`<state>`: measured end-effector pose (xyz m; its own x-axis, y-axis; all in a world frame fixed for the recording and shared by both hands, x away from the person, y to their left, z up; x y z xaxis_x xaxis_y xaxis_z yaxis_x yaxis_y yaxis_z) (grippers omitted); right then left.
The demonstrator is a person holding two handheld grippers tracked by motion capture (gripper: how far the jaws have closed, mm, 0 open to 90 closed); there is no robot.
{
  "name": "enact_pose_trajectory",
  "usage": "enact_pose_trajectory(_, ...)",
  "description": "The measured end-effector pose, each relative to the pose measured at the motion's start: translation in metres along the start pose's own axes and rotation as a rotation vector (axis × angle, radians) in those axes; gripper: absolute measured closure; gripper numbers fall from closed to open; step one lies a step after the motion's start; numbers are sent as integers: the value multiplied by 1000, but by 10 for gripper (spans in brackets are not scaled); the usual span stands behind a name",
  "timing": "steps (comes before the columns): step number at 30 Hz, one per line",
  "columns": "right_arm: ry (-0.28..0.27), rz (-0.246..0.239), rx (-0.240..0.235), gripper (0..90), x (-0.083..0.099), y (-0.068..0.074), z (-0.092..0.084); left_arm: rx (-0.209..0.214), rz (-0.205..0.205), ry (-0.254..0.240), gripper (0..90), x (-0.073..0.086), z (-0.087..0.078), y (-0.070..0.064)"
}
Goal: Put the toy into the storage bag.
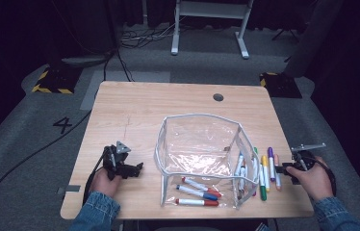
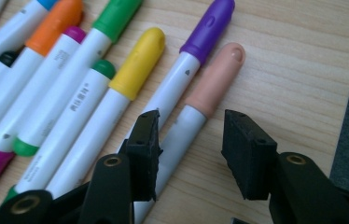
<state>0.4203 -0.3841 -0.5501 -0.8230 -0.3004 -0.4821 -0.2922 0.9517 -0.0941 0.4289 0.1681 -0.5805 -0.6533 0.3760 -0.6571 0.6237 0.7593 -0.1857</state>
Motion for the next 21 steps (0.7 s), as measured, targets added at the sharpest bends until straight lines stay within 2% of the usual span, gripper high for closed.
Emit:
enact_pose_trajectory(3,29,-8,45,607,3,-4,5,0,0,0,0,0,0,0)
enact_pose_trajectory(6,48,9,87,700,5,-7,8,0,2,-1,0,0,0,0)
enact_pose_trajectory(7,58,13,106,756,5,-9,7,0,2,0,0,0,0,0)
enact_pose_trajectory(8,64,17,120,766,6,-10,7,0,1,-1,0,0,0,0)
enact_pose_trajectory(12,80,70,135,771,5,-10,7,0,2,0,0,0,0,0)
enact_pose_trajectory(17,63,77,121,772,3,-10,5,0,1,0,0,0,0,0)
enact_pose_trajectory(21,41,80,108,772,-1,-10,-4,0,2,0,0,0,0,0)
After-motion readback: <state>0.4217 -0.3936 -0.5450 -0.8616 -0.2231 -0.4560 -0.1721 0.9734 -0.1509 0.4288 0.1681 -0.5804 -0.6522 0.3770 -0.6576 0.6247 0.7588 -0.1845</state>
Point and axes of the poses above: each handheld gripper's, and its own axes: z roughly forward along the jaws, x roughly out of its underside, y roughly to its left, the point moved 10 cm from there along z, roughly forward along the jaws, and after that the axes turned 12 degrees about x, right-handed, at the moved point
